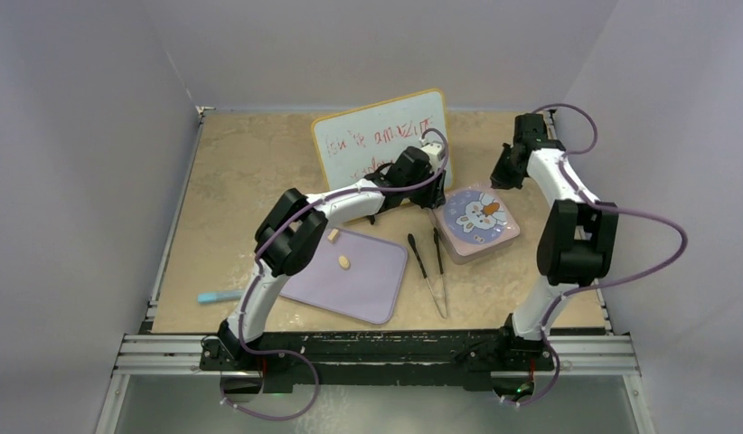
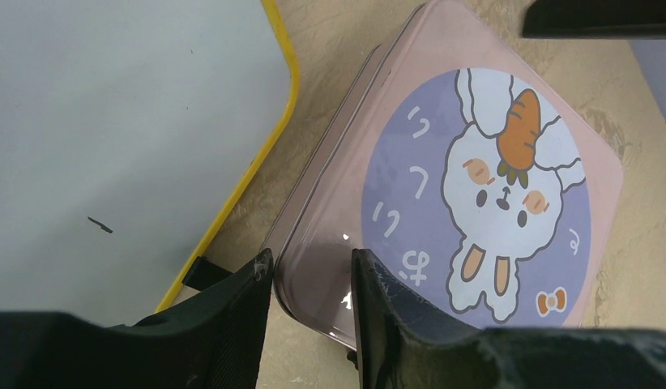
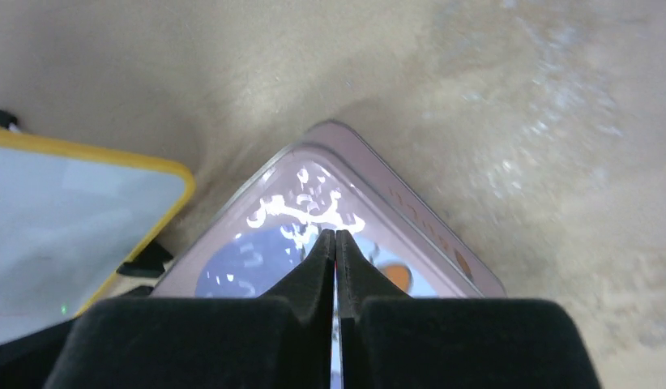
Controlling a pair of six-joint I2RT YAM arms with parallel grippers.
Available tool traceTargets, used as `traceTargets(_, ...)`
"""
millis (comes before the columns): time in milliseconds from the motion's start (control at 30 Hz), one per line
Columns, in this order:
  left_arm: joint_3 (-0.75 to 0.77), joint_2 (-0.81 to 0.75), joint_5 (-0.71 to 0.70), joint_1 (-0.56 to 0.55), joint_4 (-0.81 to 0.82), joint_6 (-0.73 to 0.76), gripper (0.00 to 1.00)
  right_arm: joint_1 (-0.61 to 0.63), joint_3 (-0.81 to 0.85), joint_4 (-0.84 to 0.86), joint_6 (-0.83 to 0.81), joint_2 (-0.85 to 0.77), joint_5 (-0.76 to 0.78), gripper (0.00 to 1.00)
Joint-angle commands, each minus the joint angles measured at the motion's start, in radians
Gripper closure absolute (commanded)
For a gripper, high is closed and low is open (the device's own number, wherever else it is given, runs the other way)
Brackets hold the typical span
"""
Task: Pack the chocolate
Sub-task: Close the box lid on the packing box.
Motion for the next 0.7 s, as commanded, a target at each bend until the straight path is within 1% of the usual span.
traceTargets(0, 0.055, -0.036, 0.024, -0.002, 0.001, -0.016, 0.62, -0.002, -0.047, -0.075, 0.038, -0.19, 0.094, 1.0)
traceTargets(133, 0.058, -0.071, 0.022, -0.002, 0.0, -0.012, 0.63, -0.004, -0.141, -0.088, 0.055, -0.261, 0.134, 1.0)
traceTargets(333, 0.069, -0.127, 0.023, -0.003, 0.001, 0.0, 0.66, -0.012, -0.255, -0.076, 0.102, -0.296, 0.183, 1.0)
traceTargets(500, 0.04, -0.142, 0.058, -0.008, 0.032, -0.016, 0.69, -0.013, -0.417, 0.038, 0.137, -0.3, 0.197, 1.0)
traceTargets(600, 0.025, -0.131, 0.069, -0.008, 0.042, -0.017, 0.72, -0.013, -0.418, 0.024, 0.142, -0.261, 0.216, 1.0)
traceTargets(667, 0.021, -0.117, 0.076, -0.008, 0.043, -0.017, 0.75, -0.014, -0.406, 0.008, 0.143, -0.262, 0.231, 1.0)
